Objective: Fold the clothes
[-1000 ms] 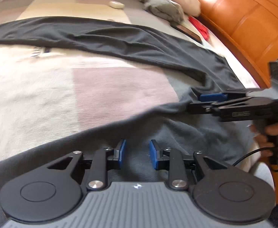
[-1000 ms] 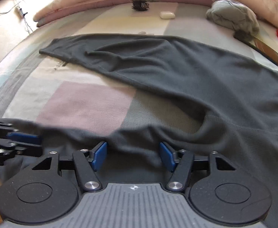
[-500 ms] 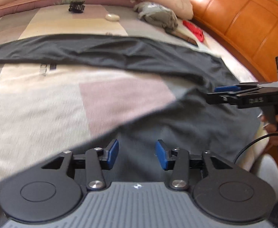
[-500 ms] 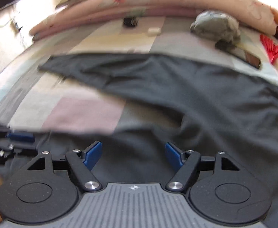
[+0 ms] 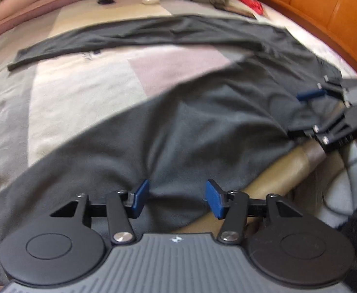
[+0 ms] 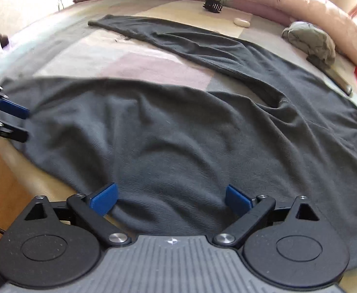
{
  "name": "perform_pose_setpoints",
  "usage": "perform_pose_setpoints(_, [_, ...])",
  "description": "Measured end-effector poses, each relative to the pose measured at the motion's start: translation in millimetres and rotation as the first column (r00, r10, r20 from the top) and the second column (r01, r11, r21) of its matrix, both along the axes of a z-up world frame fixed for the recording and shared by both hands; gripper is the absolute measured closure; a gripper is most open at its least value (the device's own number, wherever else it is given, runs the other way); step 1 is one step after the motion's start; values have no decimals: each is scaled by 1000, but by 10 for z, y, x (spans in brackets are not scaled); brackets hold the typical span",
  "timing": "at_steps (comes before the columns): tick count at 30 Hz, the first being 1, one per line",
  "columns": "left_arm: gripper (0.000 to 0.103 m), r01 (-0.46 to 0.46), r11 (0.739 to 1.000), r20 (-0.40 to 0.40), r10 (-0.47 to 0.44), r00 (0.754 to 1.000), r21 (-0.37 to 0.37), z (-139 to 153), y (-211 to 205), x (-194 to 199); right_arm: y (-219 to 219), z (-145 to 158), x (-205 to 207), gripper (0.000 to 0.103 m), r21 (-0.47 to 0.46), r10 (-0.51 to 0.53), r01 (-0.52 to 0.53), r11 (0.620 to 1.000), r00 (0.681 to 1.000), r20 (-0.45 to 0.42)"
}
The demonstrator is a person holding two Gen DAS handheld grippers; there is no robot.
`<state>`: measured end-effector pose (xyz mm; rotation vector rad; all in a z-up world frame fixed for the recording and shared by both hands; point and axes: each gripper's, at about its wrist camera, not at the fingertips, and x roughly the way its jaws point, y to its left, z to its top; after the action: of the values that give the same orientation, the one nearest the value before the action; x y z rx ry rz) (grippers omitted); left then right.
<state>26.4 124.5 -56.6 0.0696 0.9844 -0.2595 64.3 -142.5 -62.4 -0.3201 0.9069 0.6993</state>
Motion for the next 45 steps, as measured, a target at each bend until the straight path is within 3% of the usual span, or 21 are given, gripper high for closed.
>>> perform_pose_setpoints(2, [50, -25, 999, 22, 24, 999, 32, 27, -26, 43, 94, 119, -51, 7, 75, 29, -31, 997, 999, 29])
perform_pose_setpoints(5, [47, -55, 996, 19, 54, 998, 65, 10, 1, 49, 292, 244, -189, 7, 176, 149, -147, 973, 989, 4])
perform_pose_setpoints(8, [46, -100, 991, -5, 101, 995, 88, -66, 118, -5, 491, 156, -212, 7, 274, 252, -213, 938, 961, -112])
perform_pose_setpoints(13, [43, -193, 980, -27, 194, 981, 43, -166, 421, -258, 786, -115, -191, 4, 239, 204, -159, 958, 963, -178])
perform_pose_setpoints(17, [43, -239, 971, -68, 237, 969, -30, -108, 649, -433, 843, -110, -335, 0, 278, 261, -191, 941, 934, -242])
perform_pose_setpoints(20, [43, -248, 965, -41, 245, 969, -89, 12, 721, -389, 854, -36, -295, 1, 281, 265, -184, 942, 922, -284])
perform_pose_setpoints(22, [40, -227, 969, 14, 230, 973, -97, 84, 706, -319, 812, 45, -203, 2, 313, 238, -146, 939, 930, -279])
perform_pose_setpoints(25, [37, -221, 972, 36, 224, 974, -76, 77, 669, -181, 788, 114, -144, 2, 263, 151, -102, 959, 974, -171])
perform_pose_setpoints(29, [37, -277, 961, -5, 277, 961, -15, -98, 722, -187, 728, -90, -17, 0, 297, 76, 20, 955, 948, -309])
perform_pose_setpoints(32, [34, -311, 950, -42, 310, 950, -29, -107, 783, -269, 674, -108, -8, 0, 393, 173, 0, 919, 897, -406])
perform_pose_setpoints(33, [35, -306, 952, -35, 305, 952, -28, -68, 760, -268, 630, -83, 19, 0, 411, 180, 8, 912, 892, -415])
perform_pose_setpoints(35, [35, -291, 956, -14, 291, 957, -24, 15, 700, -257, 419, 8, 200, 0, 404, 110, 58, 913, 918, -381])
perform_pose_setpoints(41, [34, -109, 975, 81, 126, 989, -194, 182, 275, 90, -215, 281, 743, 0, 395, -106, 210, 894, 957, -269])
perform_pose_setpoints(45, [34, -52, 969, 39, 63, 997, -240, 13, 25, 338, -483, 294, 1121, 0, 397, -195, 290, 871, 945, -262])
